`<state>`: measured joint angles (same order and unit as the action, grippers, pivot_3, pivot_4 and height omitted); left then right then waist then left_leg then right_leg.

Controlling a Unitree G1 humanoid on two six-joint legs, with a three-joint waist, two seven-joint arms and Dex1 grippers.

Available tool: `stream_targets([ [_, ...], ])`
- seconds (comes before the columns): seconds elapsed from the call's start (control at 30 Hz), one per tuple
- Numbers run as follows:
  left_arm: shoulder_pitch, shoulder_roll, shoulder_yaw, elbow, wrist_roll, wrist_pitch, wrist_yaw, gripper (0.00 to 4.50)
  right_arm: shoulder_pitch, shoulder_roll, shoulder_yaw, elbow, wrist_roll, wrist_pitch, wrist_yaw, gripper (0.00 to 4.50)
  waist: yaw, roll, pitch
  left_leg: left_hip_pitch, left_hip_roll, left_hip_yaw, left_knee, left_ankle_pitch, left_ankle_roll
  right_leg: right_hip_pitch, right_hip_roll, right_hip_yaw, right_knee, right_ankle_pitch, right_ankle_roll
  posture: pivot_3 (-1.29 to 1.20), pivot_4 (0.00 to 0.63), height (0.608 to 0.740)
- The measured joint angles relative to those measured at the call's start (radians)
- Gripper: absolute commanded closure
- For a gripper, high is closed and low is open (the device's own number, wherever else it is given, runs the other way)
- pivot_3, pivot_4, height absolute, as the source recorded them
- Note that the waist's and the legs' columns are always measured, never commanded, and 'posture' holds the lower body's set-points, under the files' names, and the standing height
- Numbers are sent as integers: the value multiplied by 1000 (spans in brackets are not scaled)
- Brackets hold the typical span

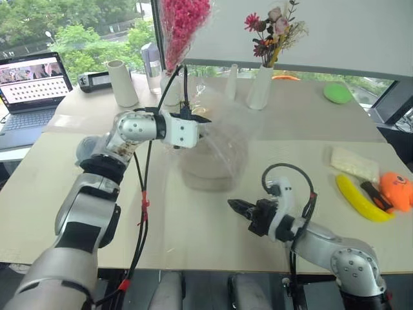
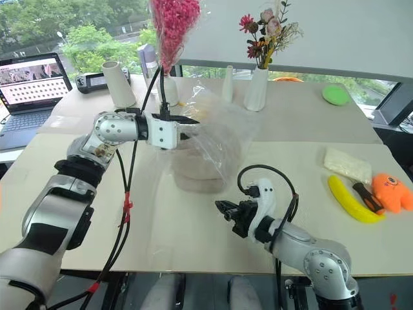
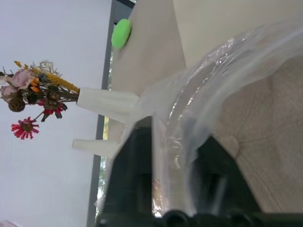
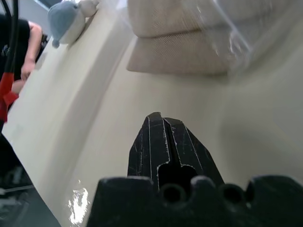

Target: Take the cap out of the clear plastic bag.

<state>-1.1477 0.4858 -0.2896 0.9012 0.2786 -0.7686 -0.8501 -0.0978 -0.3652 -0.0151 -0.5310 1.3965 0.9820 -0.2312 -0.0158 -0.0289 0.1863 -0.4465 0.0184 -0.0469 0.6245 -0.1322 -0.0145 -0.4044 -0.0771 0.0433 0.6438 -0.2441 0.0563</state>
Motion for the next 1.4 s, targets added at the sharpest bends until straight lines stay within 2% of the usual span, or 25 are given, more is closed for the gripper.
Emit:
stream_targets([
  [0.13,0,-23,-12,23,15,0,18,4270,-1,97,6,61,209,-55,-120,4500,0,0,0,0,0,0,0,0,0,0,0,0,0,0,0,0,150,740],
  [0.27,-2,-32,-15,52,33,2,37,4270,-25,183,7,120,335,-142,-200,4500,0,0,0,0,0,-1,1,0,0,0,0,0,1,0,0,0,150,740],
  [0.37,-18,-60,-23,67,36,9,51,4305,-54,193,3,148,335,-187,-209,3751,5,0,0,0,-1,-1,1,0,0,1,0,-1,0,0,0,0,150,740],
  [0.57,-56,-104,-25,81,36,33,70,4305,-28,194,10,162,340,-214,-246,1784,1,0,0,0,-1,-1,1,0,0,0,0,0,1,1,-1,0,150,740],
  [0.9,-73,-134,-30,97,35,49,73,4305,-3,208,23,164,356,-242,-271,1784,-1,0,0,0,-1,-1,1,0,0,0,0,0,1,1,-1,0,150,740],
  [1.3,-72,-82,-29,72,34,56,35,4305,-130,311,10,429,260,-258,-146,1784,-3,0,0,0,-1,-1,0,0,0,-1,0,0,2,2,-3,0,150,740],
  [1.4,-69,-67,-29,50,34,64,26,4305,-170,313,-13,481,253,-251,-92,2490,-1,0,0,0,0,-1,0,0,0,0,0,0,2,2,-3,0,150,740],
])
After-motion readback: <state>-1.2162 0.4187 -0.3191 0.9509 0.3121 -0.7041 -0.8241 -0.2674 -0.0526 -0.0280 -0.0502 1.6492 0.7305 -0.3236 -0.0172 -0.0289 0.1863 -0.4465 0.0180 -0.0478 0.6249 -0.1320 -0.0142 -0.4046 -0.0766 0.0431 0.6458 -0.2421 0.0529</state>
